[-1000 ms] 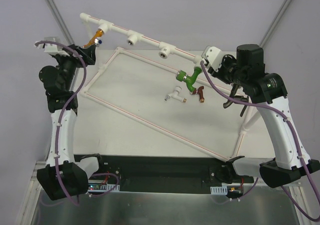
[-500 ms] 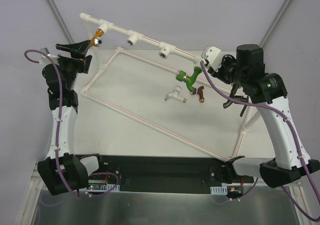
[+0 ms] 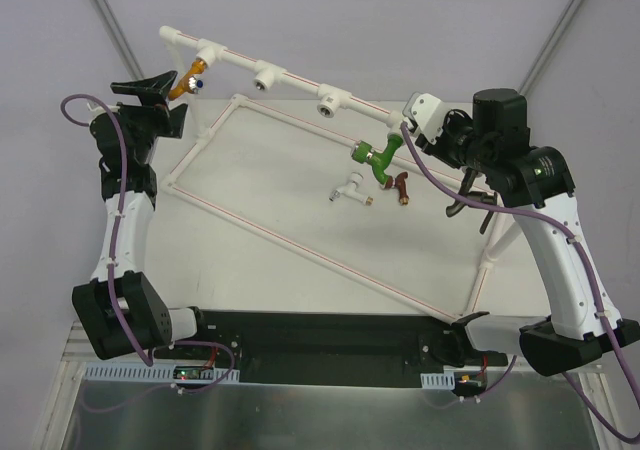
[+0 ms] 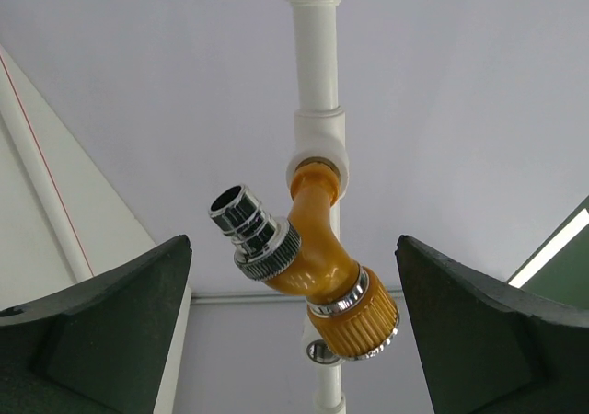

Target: Install the water faucets

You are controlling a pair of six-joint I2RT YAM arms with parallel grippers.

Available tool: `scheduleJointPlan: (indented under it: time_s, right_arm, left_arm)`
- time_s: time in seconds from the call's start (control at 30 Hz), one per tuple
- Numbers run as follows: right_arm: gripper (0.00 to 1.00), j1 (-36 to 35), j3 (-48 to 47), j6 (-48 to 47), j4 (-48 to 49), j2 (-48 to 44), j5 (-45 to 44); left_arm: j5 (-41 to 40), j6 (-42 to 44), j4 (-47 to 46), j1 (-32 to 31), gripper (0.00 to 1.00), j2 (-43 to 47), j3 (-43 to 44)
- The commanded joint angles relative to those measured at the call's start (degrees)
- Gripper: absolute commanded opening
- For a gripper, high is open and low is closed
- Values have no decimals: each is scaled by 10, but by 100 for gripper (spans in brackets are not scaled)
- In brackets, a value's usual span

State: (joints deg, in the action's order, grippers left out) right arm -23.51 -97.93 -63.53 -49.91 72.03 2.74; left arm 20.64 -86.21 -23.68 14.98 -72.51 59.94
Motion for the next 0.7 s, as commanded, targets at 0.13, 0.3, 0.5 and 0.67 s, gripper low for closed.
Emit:
scheduleJointPlan:
  time_s: [0.13,0.3,0.5,0.67]
  right_arm:
    - [2,-15,-2,39,3,-29,37]
    - [2,-15,-2,39,3,-29,37]
    - [2,-15,-2,38,4,-29,38]
    - [1,-15,-2,38,3,-30,38]
  left_arm:
    - [12,-54,-77,-22,80,-48,47]
    - [10,-55,-93,-29,58,-51,48]
    - [16,-44,-103,-32,24,-52,58]
    - [40,-1,-103,-31,5,-61,78]
